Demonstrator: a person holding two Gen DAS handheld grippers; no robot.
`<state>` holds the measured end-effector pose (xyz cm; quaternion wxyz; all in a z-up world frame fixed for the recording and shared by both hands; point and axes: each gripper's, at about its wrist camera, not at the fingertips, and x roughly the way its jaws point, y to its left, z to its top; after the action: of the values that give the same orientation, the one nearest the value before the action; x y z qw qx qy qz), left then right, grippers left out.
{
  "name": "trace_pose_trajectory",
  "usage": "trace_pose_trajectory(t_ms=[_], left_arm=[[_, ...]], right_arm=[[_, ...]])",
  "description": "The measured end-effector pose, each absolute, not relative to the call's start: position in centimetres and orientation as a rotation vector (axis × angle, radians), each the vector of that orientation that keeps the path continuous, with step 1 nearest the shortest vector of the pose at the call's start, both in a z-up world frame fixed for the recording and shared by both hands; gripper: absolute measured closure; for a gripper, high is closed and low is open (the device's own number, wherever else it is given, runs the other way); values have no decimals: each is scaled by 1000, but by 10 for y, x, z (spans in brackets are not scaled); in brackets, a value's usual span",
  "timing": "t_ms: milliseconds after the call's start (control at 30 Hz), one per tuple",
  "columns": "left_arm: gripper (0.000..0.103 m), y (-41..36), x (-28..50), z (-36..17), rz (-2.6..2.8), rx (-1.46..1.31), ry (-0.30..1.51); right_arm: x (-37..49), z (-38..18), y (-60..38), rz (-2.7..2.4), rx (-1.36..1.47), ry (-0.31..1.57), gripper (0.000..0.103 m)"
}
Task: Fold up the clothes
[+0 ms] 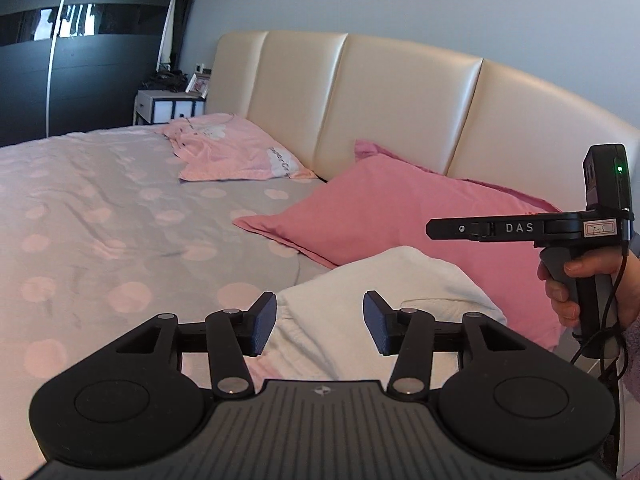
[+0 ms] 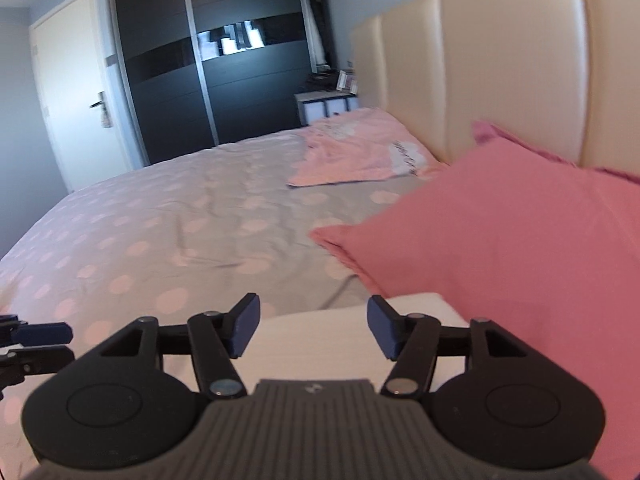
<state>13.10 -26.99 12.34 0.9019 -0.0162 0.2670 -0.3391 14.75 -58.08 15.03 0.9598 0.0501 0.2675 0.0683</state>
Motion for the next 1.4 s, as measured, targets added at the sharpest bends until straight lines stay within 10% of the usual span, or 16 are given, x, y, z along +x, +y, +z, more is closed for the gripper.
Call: trace_pose_trajectory(t_ms=[567, 1400], left_arm=[[47, -101, 30, 171, -484, 36, 505], [32, -2, -44, 67, -4, 12, 484]], right_arm=[[43, 168, -394, 378, 118, 473, 18], [-61, 44, -204, 220, -39, 569, 15]])
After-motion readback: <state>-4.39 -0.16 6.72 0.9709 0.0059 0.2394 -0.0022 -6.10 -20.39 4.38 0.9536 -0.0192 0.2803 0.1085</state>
